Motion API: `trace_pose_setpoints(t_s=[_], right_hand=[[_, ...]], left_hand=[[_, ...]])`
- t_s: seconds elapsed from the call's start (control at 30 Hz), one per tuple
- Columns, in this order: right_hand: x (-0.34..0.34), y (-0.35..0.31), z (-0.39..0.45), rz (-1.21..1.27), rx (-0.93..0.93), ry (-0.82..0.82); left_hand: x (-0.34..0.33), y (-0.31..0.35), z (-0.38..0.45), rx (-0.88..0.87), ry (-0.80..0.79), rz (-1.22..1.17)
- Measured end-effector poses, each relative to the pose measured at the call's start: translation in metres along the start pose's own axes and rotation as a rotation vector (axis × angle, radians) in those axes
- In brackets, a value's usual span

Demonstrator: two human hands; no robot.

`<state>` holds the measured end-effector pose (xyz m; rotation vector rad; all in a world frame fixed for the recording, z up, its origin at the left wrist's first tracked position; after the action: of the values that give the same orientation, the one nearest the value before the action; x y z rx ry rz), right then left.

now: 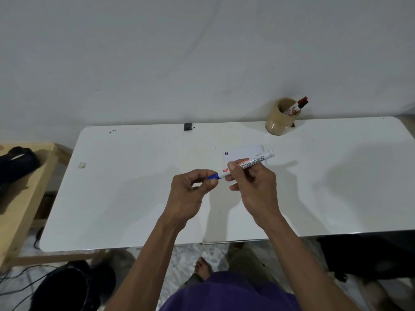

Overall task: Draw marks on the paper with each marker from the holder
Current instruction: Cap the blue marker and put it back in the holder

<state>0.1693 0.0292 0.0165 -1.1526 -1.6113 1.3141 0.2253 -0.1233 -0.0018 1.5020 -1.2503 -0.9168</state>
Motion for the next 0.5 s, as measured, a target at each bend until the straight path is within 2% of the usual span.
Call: trace_pose_setpoints(t_s=[0.17,0.33,0.4,0.5], right_hand=[[0.018,-0.005,0.001,0.078,-0.038,0.008],[0.059,-0.025,0.016,0.260,-0.020,0.037],[0.084,-0.034,0.025,0.180,0.024,0.008],[0.117,-0.047,0.041,-0.072,0.044,-0.076]], left_hand=[[-0.009,0.005,0.012,-0.014,-0.070,0.007],[-0.020,0.020,0.035,-0.023,-0.161,0.029],[-0.026,0.030,0.049,-0.049,-0.177,0.026],[-0.039,0.052,0.073,-0.091,-0.198,-0.004]])
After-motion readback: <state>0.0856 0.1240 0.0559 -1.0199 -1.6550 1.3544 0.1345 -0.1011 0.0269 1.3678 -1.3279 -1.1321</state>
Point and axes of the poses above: each hand's wrist, its own z-axis towards the middle knuckle, its own x-axis out of the back of the hand, y = z × x, the point moved 1 cm from there along z, towards the middle knuckle, and after that the axes turned 9 degrees about -y, right-handed, at the moved point
